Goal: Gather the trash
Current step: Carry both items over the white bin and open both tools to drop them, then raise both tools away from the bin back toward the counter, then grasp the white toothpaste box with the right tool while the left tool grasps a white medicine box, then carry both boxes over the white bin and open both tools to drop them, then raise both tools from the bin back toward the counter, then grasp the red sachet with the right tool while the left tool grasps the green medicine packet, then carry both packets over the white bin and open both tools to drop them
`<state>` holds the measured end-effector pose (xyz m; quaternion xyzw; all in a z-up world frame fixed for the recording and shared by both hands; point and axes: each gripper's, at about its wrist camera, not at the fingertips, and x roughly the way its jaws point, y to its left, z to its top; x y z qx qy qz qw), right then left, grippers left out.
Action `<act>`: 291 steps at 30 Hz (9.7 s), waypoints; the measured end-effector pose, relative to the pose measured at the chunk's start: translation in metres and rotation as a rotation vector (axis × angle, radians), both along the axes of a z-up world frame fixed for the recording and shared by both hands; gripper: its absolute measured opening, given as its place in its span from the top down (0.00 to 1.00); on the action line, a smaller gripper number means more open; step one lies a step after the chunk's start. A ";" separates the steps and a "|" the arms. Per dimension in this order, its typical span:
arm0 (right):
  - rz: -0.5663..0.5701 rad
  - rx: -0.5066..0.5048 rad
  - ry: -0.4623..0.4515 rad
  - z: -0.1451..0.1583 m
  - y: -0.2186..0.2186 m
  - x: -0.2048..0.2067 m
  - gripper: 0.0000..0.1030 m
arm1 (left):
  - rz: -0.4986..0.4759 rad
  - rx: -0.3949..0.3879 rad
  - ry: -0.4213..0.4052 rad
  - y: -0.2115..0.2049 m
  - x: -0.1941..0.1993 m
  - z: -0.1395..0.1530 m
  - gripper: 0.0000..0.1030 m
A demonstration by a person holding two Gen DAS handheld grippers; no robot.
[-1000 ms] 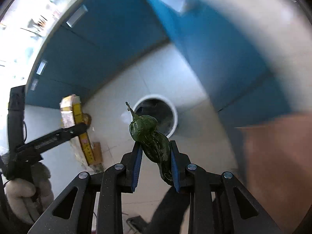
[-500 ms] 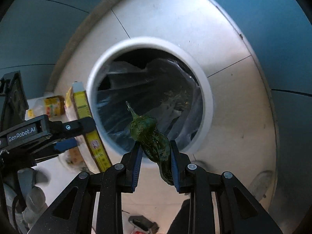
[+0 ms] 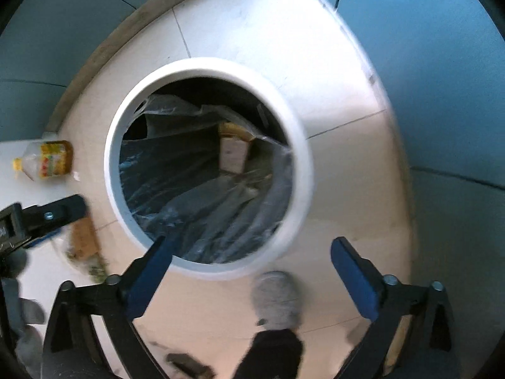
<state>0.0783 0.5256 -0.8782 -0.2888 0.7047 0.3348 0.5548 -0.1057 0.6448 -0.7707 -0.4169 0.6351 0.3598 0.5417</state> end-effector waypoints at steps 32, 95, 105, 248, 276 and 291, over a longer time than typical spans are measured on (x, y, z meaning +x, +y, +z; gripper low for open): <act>0.023 0.296 -0.178 0.493 -0.109 -0.031 0.01 | -0.075 0.330 -0.098 -0.127 -0.049 0.407 0.05; -0.711 0.305 -0.339 0.587 -0.529 0.347 0.65 | -1.090 0.211 -0.343 -0.432 0.441 0.488 0.32; -0.568 0.415 -0.301 0.626 -0.416 0.297 0.65 | -0.760 0.232 -0.435 -0.319 0.348 0.537 0.33; -0.544 0.321 -0.357 0.557 -0.389 0.268 0.84 | -0.479 0.281 -0.323 -0.299 0.302 0.483 1.00; -0.068 0.244 -0.041 0.258 -0.051 0.040 0.84 | 0.096 0.004 -0.089 -0.054 0.032 0.152 1.00; 0.066 0.068 -0.041 -0.018 0.008 -0.007 0.84 | 0.076 -0.140 -0.023 -0.009 0.021 -0.059 1.00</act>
